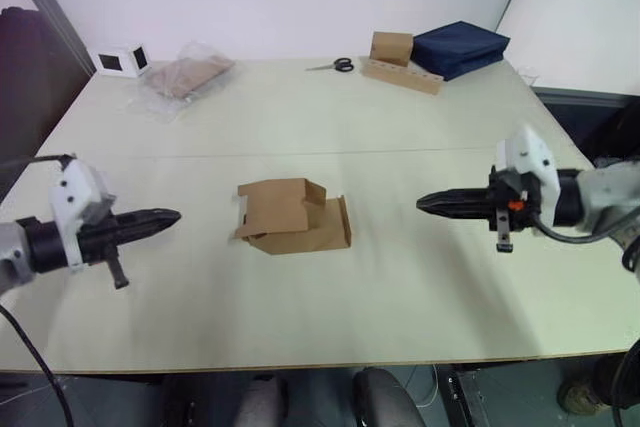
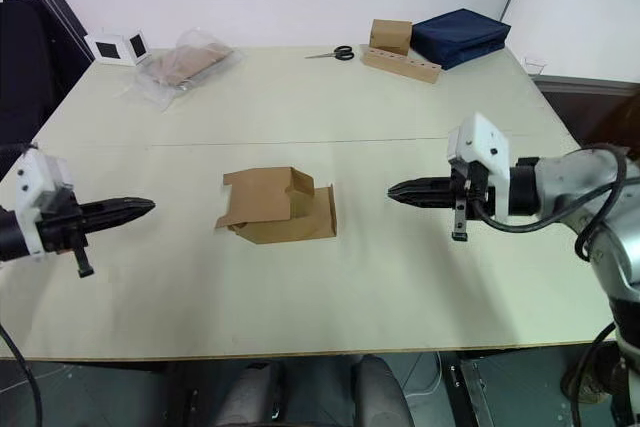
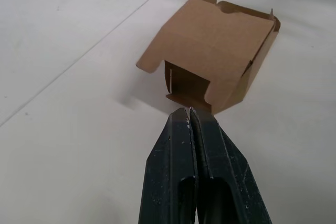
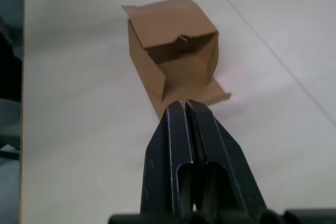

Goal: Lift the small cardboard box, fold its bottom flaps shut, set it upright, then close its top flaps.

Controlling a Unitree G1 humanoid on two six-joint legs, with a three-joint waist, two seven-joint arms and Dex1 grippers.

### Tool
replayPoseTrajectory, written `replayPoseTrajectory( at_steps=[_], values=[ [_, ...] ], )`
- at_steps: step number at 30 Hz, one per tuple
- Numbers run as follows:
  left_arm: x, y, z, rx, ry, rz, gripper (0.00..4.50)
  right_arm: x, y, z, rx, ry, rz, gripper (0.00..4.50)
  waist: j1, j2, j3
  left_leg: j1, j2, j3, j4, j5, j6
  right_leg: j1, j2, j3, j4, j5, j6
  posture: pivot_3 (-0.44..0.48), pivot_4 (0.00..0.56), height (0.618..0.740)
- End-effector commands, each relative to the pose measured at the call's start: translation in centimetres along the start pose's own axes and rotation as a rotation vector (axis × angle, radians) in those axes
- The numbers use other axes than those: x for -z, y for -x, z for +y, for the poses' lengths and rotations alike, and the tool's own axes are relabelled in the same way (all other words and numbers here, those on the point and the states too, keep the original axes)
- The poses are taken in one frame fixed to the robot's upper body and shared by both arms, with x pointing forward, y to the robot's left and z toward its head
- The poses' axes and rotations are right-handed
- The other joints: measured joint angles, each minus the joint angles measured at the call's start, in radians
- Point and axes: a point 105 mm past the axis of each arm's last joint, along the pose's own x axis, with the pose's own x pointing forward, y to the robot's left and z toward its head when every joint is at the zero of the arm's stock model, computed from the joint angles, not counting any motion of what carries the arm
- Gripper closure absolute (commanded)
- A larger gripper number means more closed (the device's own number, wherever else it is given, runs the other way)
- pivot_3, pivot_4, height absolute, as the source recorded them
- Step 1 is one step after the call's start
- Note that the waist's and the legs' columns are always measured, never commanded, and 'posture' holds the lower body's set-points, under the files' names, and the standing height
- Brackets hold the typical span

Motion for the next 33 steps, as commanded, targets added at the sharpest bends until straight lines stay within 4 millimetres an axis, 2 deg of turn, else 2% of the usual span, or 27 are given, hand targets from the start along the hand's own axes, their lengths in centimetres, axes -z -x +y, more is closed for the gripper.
replayPoseTrajectory(
  at_steps=[1, 15, 18, 23, 26, 29, 33],
  values=[
    [-0.8, 0.3, 0.1, 0.020, -0.028, -0.005, 4.45, -0.9, -0.2, 0.0, -0.014, 0.035, -0.015, 4.50, 0.000, 0.000, 0.000, -0.001, 0.000, 0.000, 0.000, 0.000, 0.000, -0.001, 0.000, 0.000, 0.000, 0.000, 0.000, 0.000, 0.150, 0.740],
    [-0.7, -0.2, -0.1, 0.054, -0.018, 0.013, 4.45, -1.1, -0.6, -0.1, 0.005, 0.037, -0.030, 4.50, 0.001, 0.000, 0.000, -0.001, 0.000, 0.000, 0.000, 0.000, 0.000, -0.002, 0.000, 0.000, 0.001, 0.000, 0.000, 0.000, 0.150, 0.740],
    [-0.5, -0.4, 0.6, 0.042, 0.011, 0.014, 4.45, -1.0, -0.9, -0.2, 0.009, 0.034, -0.037, 4.50, 0.001, 0.000, 0.000, -0.001, 0.000, 0.000, 0.000, 0.000, 0.000, -0.002, 0.000, 0.000, 0.001, 0.000, 0.000, 0.000, 0.150, 0.740],
    [-0.3, -1.8, 0.9, 0.072, 0.116, -0.020, 4.45, -1.2, -1.7, -0.2, 0.017, 0.023, -0.071, 4.50, 0.000, 0.000, 0.001, -0.001, 0.000, 0.000, 0.000, 0.000, 0.000, -0.002, 0.000, 0.000, 0.001, 0.000, 0.000, 0.000, 0.150, 0.740],
    [0.0, -3.4, 0.5, 0.145, 0.358, -0.087, 3.79, -1.0, -2.5, 0.4, 0.010, 0.027, -0.084, 4.50, 0.002, 0.000, 0.001, -0.001, 0.000, 0.000, 0.000, 0.000, 0.000, -0.002, 0.000, 0.000, 0.001, 0.000, 0.000, 0.000, 0.150, 0.740],
    [0.9, -5.3, -0.4, 0.240, 0.512, -0.087, 2.67, -1.1, -3.1, 0.8, 0.014, 0.032, -0.106, 4.50, 0.001, 0.000, 0.001, -0.001, 0.000, 0.000, 0.001, 0.000, 0.000, -0.001, 0.000, 0.000, 0.002, 0.000, 0.000, 0.000, 0.150, 0.740],
    [1.5, -7.6, 0.1, 0.298, 0.700, -0.101, 1.37, -1.0, -3.6, 0.9, 0.038, 0.033, -0.123, 4.50, 0.001, -0.001, 0.001, -0.001, 0.000, -0.001, 0.002, 0.000, 0.000, -0.002, 0.000, 0.000, 0.002, 0.000, 0.001, 0.000, 0.150, 0.740]
  ],
)
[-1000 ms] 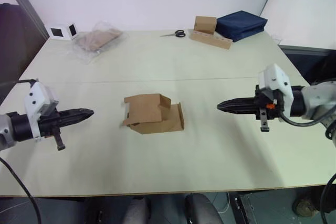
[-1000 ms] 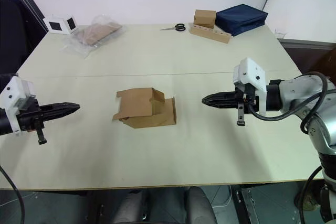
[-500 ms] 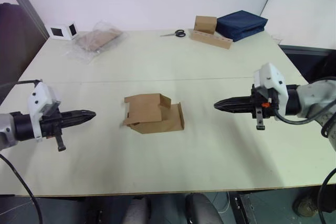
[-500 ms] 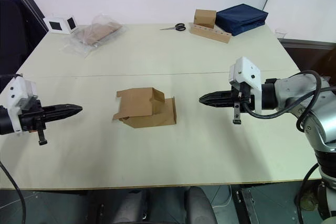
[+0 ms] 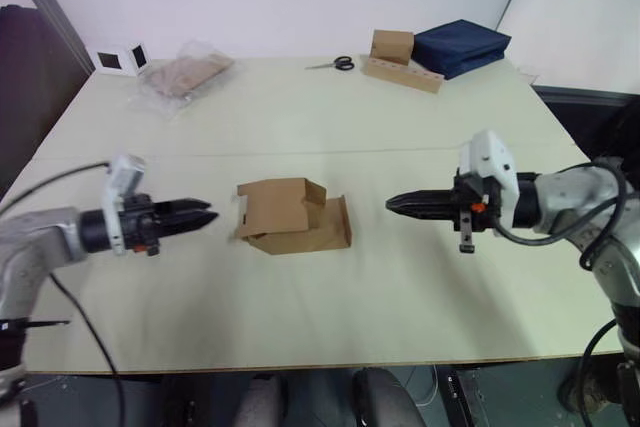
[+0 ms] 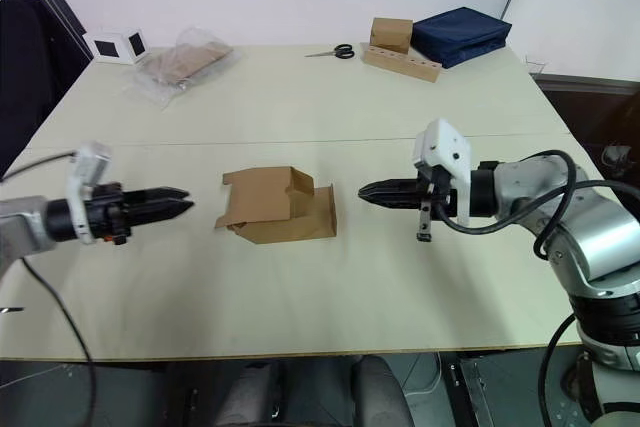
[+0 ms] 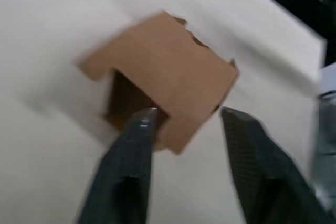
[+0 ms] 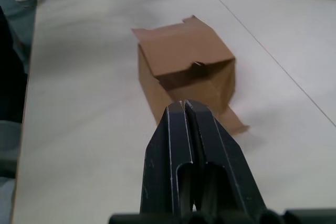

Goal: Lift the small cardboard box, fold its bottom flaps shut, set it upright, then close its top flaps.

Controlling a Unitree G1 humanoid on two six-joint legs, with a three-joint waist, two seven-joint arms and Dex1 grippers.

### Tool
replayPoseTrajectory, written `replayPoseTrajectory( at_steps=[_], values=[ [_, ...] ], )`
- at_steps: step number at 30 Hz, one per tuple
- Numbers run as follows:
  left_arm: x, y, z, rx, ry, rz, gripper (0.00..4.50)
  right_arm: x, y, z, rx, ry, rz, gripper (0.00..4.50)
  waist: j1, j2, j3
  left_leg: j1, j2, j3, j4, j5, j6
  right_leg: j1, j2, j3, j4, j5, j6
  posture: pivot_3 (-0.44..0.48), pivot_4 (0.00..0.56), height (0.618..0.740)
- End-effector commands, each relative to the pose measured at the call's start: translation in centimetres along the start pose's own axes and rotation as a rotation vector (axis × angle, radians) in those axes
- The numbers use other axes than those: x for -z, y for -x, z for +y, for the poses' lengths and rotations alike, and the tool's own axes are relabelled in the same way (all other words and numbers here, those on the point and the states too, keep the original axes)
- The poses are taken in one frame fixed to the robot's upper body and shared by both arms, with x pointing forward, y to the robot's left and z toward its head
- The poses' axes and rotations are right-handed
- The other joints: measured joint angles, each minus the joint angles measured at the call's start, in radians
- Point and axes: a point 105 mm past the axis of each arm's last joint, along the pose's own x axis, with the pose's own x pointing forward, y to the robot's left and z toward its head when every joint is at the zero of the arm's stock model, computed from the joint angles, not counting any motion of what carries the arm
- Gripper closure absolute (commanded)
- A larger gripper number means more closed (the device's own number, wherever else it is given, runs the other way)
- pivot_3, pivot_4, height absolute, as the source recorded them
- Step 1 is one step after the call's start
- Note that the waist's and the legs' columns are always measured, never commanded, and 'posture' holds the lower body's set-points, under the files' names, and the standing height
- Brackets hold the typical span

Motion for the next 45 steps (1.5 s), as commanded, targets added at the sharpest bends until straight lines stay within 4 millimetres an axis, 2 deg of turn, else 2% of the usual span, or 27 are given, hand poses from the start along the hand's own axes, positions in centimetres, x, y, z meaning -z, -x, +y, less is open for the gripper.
replayPoseTrajectory(
  at_steps=[1, 3, 4, 9, 15, 20, 23, 24, 26, 30, 33, 36, 40, 45],
  values=[
    [-0.7, -1.2, 0.7, 0.047, 0.138, -0.030, 1.06, -0.8, -0.2, 0.4, 0.026, 0.055, -0.028, 4.50, 0.000, 0.000, 0.000, 0.000, 0.000, 0.000, 0.000, 0.000, 0.000, 0.000, 0.000, 0.000, 0.001, 0.000, 0.000, 0.000, 0.150, 0.740],
    [-0.7, -2.2, 1.0, 0.083, 0.205, -0.034, 0.30, -0.7, -0.3, 0.6, 0.038, 0.053, -0.034, 4.50, 0.001, 0.000, 0.000, 0.000, 0.000, 0.000, 0.001, 0.000, 0.000, 0.000, 0.000, 0.000, 0.001, 0.000, 0.000, 0.000, 0.150, 0.740],
    [-0.7, -2.9, 1.2, 0.099, 0.243, -0.040, 0.09, -0.7, -0.3, 0.8, 0.047, 0.049, -0.036, 4.50, 0.001, 0.000, 0.000, 0.000, 0.000, -0.001, 0.001, 0.000, 0.000, 0.000, 0.000, 0.000, 0.001, 0.000, 0.000, 0.000, 0.150, 0.740],
    [-1.0, -5.4, 1.7, 0.158, 0.353, -0.043, 0.09, -0.4, -0.3, 1.4, 0.084, 0.039, -0.036, 4.50, 0.000, -0.001, 0.000, 0.000, -0.001, -0.001, 0.001, 0.000, 0.000, 0.000, 0.000, 0.000, 0.001, 0.000, 0.000, 0.000, 0.150, 0.740],
    [-1.2, -7.9, 2.2, 0.192, 0.394, -0.054, 0.09, -0.4, -0.3, 1.7, 0.114, 0.034, -0.035, 4.50, 0.000, -0.001, 0.000, 0.000, -0.001, -0.001, 0.001, 0.000, 0.000, 0.000, 0.000, 0.000, 0.001, 0.000, 0.000, 0.000, 0.150, 0.740],
    [-1.7, -8.7, 2.5, 0.204, 0.403, -0.071, 0.09, -0.4, -0.2, 1.9, 0.127, 0.029, -0.031, 4.50, 0.001, -0.001, 0.000, 0.000, -0.001, -0.001, 0.001, 0.000, -0.001, 0.000, 0.000, 0.000, 0.001, 0.000, 0.000, 0.000, 0.150, 0.740],
    [-1.6, -8.7, 2.7, 0.203, 0.406, -0.069, 0.71, -0.4, -0.2, 2.0, 0.129, 0.027, -0.030, 4.50, -0.001, -0.001, 0.000, 0.000, -0.001, -0.001, 0.001, 0.000, -0.001, 0.000, 0.000, 0.000, 0.001, 0.000, 0.000, 0.000, 0.150, 0.740],
    [-1.6, -8.7, 2.7, 0.204, 0.407, -0.069, 1.27, -0.4, -0.2, 2.0, 0.132, 0.026, -0.030, 4.50, -0.001, -0.001, 0.000, 0.000, -0.001, -0.001, 0.001, 0.000, -0.001, 0.000, 0.000, 0.000, 0.001, 0.000, 0.000, 0.000, 0.150, 0.740],
    [-1.5, -8.6, 2.6, 0.213, 0.404, -0.065, 1.99, -0.4, -0.2, 2.1, 0.133, 0.025, -0.032, 4.50, 0.000, -0.001, 0.000, 0.000, -0.001, -0.001, 0.001, 0.000, -0.001, 0.000, 0.000, 0.000, 0.001, 0.000, 0.000, 0.000, 0.150, 0.740],
    [-1.8, -8.2, 1.9, 0.240, 0.400, -0.065, 3.72, -0.5, -0.3, 2.0, 0.132, 0.022, -0.036, 4.50, 0.000, -0.001, 0.000, 0.000, -0.001, -0.001, 0.001, 0.000, -0.001, 0.000, 0.000, 0.000, 0.001, 0.000, 0.000, 0.000, 0.150, 0.740],
    [-2.1, -7.8, 1.4, 0.259, 0.392, -0.072, 4.43, -0.5, -0.5, 1.8, 0.132, 0.023, -0.043, 4.50, 0.000, -0.001, 0.000, 0.000, -0.001, -0.001, 0.001, 0.000, -0.001, 0.000, 0.000, 0.000, 0.001, 0.000, 0.000, 0.000, 0.150, 0.740],
    [-2.5, -7.5, 0.7, 0.280, 0.388, -0.086, 4.43, -0.8, -0.7, 1.6, 0.140, 0.024, -0.060, 4.50, 0.000, -0.001, 0.000, 0.000, -0.001, -0.001, 0.001, 0.000, -0.001, 0.000, 0.000, 0.000, 0.001, 0.000, 0.000, 0.000, 0.150, 0.740],
    [-4.3, -6.9, -1.4, 0.339, 0.347, -0.162, 4.43, -1.7, -1.6, 0.0, 0.224, 0.013, -0.149, 4.50, -0.003, -0.001, 0.000, 0.000, 0.000, -0.001, 0.001, 0.000, -0.001, 0.000, 0.000, 0.000, 0.001, 0.000, 0.000, 0.000, 0.150, 0.740],
    [-6.1, -6.7, -4.3, 0.402, 0.269, -0.244, 4.43, -2.8, -2.8, -3.5, 0.449, -0.048, -0.295, 4.50, 0.000, -0.001, 0.000, 0.000, 0.000, -0.001, 0.002, 0.001, -0.002, 0.000, -0.001, 0.000, 0.002, 0.000, 0.000, 0.000, 0.150, 0.740]
  ],
)
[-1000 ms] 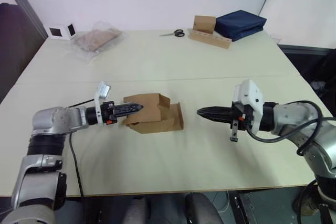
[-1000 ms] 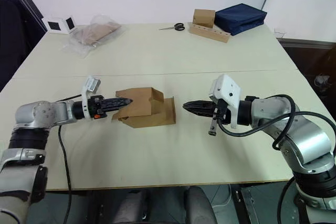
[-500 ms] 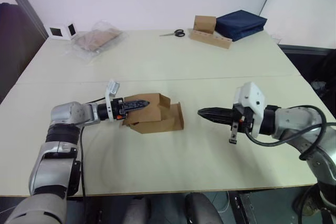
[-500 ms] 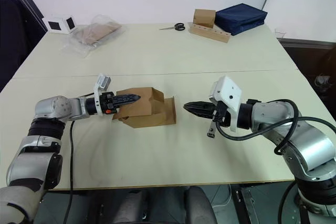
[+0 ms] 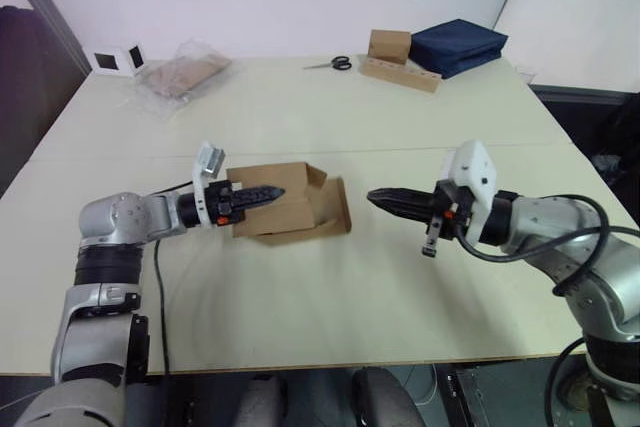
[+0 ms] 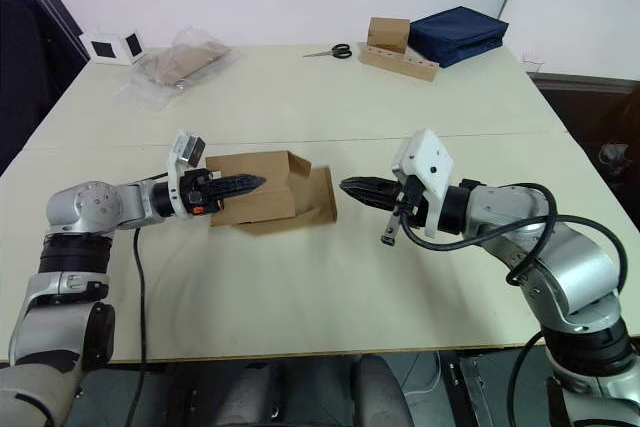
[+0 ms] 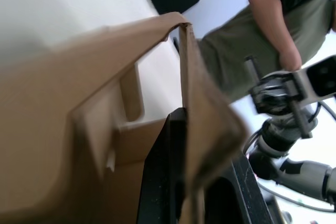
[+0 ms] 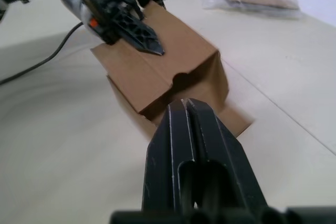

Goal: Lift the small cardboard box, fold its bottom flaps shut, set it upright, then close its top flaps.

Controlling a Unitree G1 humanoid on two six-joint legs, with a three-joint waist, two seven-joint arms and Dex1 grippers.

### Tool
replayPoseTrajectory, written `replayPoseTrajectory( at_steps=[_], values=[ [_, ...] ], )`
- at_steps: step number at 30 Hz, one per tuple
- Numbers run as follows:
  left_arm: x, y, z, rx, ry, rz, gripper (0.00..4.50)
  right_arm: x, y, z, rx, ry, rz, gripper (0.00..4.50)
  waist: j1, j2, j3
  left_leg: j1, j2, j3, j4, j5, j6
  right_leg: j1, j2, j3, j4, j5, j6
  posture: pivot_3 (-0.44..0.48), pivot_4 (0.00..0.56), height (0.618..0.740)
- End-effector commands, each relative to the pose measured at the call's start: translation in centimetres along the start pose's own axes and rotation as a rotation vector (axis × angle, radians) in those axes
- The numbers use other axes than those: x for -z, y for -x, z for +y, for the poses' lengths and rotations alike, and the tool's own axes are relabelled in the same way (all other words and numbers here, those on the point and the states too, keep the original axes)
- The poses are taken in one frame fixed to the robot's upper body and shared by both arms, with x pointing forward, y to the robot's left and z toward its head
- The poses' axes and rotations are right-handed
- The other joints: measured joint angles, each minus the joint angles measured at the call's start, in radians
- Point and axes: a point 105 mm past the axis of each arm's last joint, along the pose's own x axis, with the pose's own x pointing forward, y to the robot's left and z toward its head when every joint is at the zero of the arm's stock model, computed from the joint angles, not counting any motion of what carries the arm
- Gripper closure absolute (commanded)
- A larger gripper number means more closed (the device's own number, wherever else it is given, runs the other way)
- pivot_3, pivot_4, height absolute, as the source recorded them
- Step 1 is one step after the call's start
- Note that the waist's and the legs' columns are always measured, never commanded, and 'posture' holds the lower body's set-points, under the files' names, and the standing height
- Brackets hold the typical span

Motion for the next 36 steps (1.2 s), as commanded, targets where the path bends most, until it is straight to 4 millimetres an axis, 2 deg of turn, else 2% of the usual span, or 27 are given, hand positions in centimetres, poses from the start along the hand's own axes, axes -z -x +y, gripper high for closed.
replayPoseTrajectory(
  at_steps=[1, 7, 12, 16, 26, 30, 36],
  values=[
    [-0.9, -0.6, -3.2, 0.079, -0.084, -0.048, 4.43, -1.7, -1.4, -2.2, 0.157, -0.006, -0.121, 4.50, 0.002, 0.000, 0.000, 0.000, 0.000, 0.000, 0.000, 0.000, 0.000, 0.000, 0.000, 0.000, 0.000, 0.000, 0.000, 0.000, 0.150, 0.740],
    [-0.4, -1.2, -4.5, 0.101, -0.100, -0.046, 4.43, -2.0, -3.4, -3.0, 0.175, -0.002, -0.159, 4.50, 0.001, 0.000, 0.000, 0.000, 0.000, 0.000, 0.000, 0.001, -0.001, 0.000, 0.000, 0.000, 0.000, 0.000, 0.000, 0.000, 0.150, 0.740],
    [-0.6, -1.1, -4.4, 0.087, -0.097, -0.062, 4.43, -1.8, -5.1, -0.6, 0.044, 0.015, -0.158, 4.50, -0.004, 0.000, 0.000, 0.000, 0.000, 0.000, -0.001, 0.001, -0.001, -0.001, 0.000, 0.000, 0.000, 0.000, 0.000, 0.000, 0.150, 0.740],
    [-0.6, -1.2, -4.7, 0.095, -0.099, -0.063, 4.43, -1.6, -5.5, 0.7, -0.015, 0.017, -0.154, 4.50, -0.007, 0.000, 0.000, 0.000, 0.000, 0.000, -0.001, 0.001, -0.001, -0.001, 0.000, 0.000, 0.000, 0.000, 0.000, 0.000, 0.150, 0.740],
    [0.3, -1.4, -4.8, 0.099, -0.095, -0.032, 4.43, -2.6, -6.3, 1.3, -0.041, 0.064, -0.189, 4.50, -0.020, 0.000, 0.000, 0.000, 0.000, 0.000, -0.001, 0.001, -0.002, -0.001, 0.000, 0.000, 0.000, 0.000, 0.000, 0.000, 0.150, 0.740],
    [-0.2, -1.1, -4.6, 0.080, -0.108, -0.047, 4.43, -2.7, -5.5, 1.0, -0.038, 0.112, -0.165, 4.50, -0.022, 0.000, 0.000, 0.000, 0.000, 0.000, -0.002, 0.001, -0.002, -0.001, 0.000, 0.000, 0.000, 0.000, 0.000, 0.000, 0.150, 0.740],
    [-1.2, -0.3, -4.8, 0.065, -0.134, -0.084, 4.43, -3.3, -1.9, -1.4, 0.060, 0.117, -0.140, 4.50, -0.019, 0.000, 0.000, 0.000, -0.001, 0.000, -0.002, 0.001, -0.002, 0.000, 0.000, 0.000, -0.001, 0.000, 0.000, 0.000, 0.150, 0.740]
  ],
)
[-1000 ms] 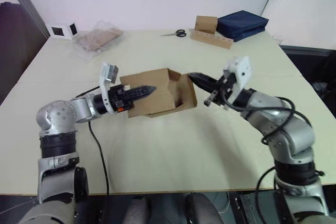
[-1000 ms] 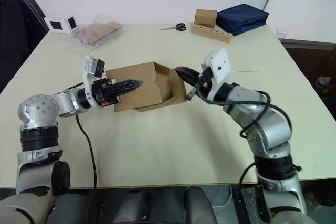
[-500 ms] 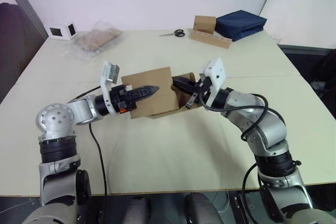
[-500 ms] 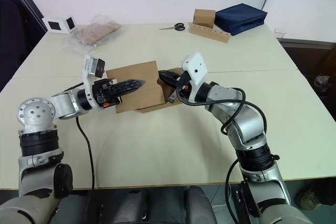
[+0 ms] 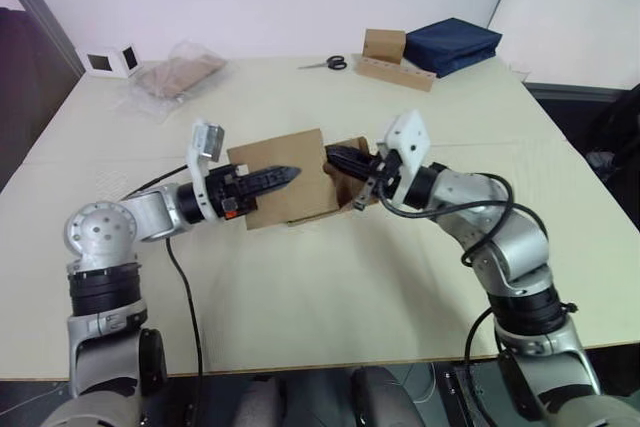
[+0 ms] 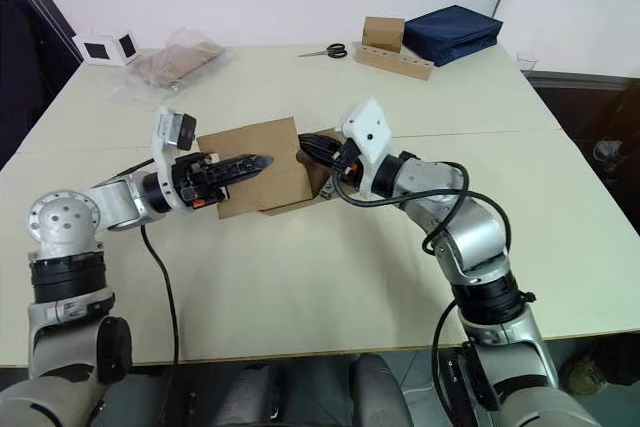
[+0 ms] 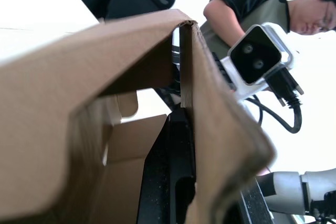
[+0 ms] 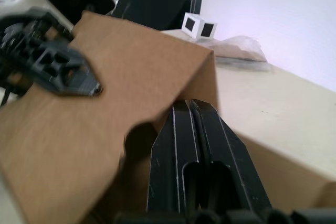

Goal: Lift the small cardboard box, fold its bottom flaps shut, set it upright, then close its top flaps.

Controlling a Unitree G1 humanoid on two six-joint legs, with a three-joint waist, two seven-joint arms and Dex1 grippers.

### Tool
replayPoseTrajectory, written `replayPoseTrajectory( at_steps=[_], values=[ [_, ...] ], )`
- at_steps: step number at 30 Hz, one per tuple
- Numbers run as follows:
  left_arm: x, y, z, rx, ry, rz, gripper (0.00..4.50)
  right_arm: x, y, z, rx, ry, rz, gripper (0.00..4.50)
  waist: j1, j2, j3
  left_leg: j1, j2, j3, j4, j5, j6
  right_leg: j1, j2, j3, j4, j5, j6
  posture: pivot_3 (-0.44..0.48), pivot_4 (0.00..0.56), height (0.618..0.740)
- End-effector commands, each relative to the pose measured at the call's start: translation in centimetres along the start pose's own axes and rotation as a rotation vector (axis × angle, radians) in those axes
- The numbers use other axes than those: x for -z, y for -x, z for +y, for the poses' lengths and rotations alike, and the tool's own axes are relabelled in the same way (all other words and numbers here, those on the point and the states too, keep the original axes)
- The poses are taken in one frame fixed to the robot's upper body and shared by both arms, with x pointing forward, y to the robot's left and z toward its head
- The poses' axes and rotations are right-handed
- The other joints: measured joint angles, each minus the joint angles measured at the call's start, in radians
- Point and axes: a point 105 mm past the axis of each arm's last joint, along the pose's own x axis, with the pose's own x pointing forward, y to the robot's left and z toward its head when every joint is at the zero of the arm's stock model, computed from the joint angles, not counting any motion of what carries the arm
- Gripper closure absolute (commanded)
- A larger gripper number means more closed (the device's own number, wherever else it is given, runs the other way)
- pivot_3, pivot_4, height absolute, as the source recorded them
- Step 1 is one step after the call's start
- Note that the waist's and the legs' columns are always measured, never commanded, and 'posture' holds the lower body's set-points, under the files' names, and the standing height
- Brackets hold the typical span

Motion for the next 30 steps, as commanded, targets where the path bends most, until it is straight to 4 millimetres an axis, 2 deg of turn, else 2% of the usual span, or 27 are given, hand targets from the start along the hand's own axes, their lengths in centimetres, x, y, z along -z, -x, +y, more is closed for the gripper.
replayPoseTrajectory(
  at_steps=[1, 5, 10, 14, 25, 30],
  values=[
    [-1.3, 0.3, -1.0, 0.028, -0.053, -0.040, 4.43, -2.0, 2.6, -1.6, 0.086, 0.013, -0.040, 4.50, 0.002, 0.000, 0.000, 0.000, 0.000, 0.000, 0.000, 0.000, 0.000, 0.000, 0.000, 0.000, 0.000, 0.000, 0.000, 0.000, 0.150, 0.740],
    [-1.5, 0.4, -1.3, 0.033, -0.059, -0.054, 4.43, -1.3, 4.9, -1.8, 0.150, -0.065, -0.011, 4.50, 0.001, 0.000, 0.000, 0.000, 0.000, 0.000, 0.000, 0.000, 0.000, 0.000, 0.000, 0.000, 0.000, 0.000, 0.000, 0.000, 0.150, 0.740],
    [-1.9, 0.3, -1.6, 0.043, -0.062, -0.078, 4.43, 0.8, 5.9, 0.4, 0.161, -0.146, 0.044, 4.50, -0.002, 0.000, 0.000, 0.000, 0.000, 0.000, -0.001, 0.000, 0.000, 0.000, 0.000, 0.000, 0.000, 0.000, 0.000, 0.000, 0.150, 0.740],
    [-2.1, 0.0, -1.8, 0.056, -0.061, -0.087, 4.43, 2.0, 4.9, 2.2, 0.160, -0.201, 0.048, 4.50, -0.003, 0.000, 0.000, 0.000, 0.000, 0.000, -0.001, 0.000, 0.000, 0.000, 0.000, 0.001, 0.000, 0.000, 0.000, 0.000, 0.150, 0.740],
    [-1.9, -0.8, -2.2, 0.083, -0.054, -0.087, 4.43, 2.0, 1.7, 4.2, 0.069, -0.243, 0.006, 4.50, -0.001, 0.000, 0.000, 0.000, 0.000, 0.000, -0.001, 0.000, 0.000, 0.000, 0.000, 0.000, 0.000, 0.000, 0.000, 0.000, 0.150, 0.740],
    [-2.0, -1.0, -2.3, 0.088, -0.054, -0.091, 4.43, 2.1, 1.1, 4.7, 0.019, -0.217, 0.013, 4.50, -0.001, 0.000, 0.000, 0.000, 0.000, 0.000, -0.001, 0.000, 0.000, 0.000, 0.000, 0.000, 0.000, 0.000, 0.000, 0.000, 0.150, 0.740]
  ],
)
